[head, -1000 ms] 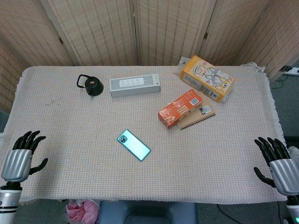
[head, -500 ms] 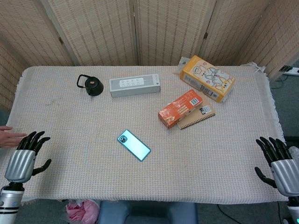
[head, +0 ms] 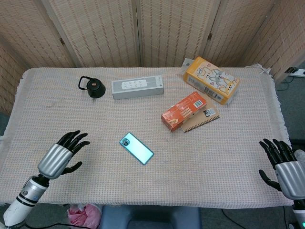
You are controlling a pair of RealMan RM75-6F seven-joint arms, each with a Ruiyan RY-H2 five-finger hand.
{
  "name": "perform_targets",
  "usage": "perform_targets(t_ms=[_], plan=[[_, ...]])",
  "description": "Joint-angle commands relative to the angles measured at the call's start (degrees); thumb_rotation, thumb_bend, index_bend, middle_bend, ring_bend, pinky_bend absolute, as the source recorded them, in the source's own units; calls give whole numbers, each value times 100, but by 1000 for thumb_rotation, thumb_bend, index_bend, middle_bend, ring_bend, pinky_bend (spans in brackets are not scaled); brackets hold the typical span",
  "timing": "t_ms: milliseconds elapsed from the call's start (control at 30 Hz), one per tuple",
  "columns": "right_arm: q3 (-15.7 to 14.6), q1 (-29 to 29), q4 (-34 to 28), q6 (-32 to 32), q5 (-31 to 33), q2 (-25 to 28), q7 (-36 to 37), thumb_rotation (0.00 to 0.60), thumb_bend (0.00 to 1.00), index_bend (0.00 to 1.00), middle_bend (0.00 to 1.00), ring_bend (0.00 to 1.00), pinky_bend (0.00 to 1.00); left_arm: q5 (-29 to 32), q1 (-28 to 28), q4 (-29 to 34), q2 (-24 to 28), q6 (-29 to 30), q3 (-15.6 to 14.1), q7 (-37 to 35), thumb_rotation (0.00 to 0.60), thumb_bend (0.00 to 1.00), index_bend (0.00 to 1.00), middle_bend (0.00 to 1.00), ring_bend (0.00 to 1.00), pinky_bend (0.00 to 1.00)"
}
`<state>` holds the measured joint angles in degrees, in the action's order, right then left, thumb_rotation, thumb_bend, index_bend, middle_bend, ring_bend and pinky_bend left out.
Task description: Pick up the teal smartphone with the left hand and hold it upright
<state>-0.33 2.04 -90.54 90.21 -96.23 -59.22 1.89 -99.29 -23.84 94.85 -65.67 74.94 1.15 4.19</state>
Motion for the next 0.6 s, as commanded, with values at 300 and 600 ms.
perform_targets(t_ms=[300,600], plan=[[3,1,-77,-23,36,52,-56,600,244,62,84,58,101,40,-1305,213,-611,-1764,282,362,600,280,244,142,96,173],[1,-4,-98,-26,44,77,-75,600,244,62,84,59,101,1046,-2015,79,-1295,-2968,611,1403,600,279,204,100,95,172]])
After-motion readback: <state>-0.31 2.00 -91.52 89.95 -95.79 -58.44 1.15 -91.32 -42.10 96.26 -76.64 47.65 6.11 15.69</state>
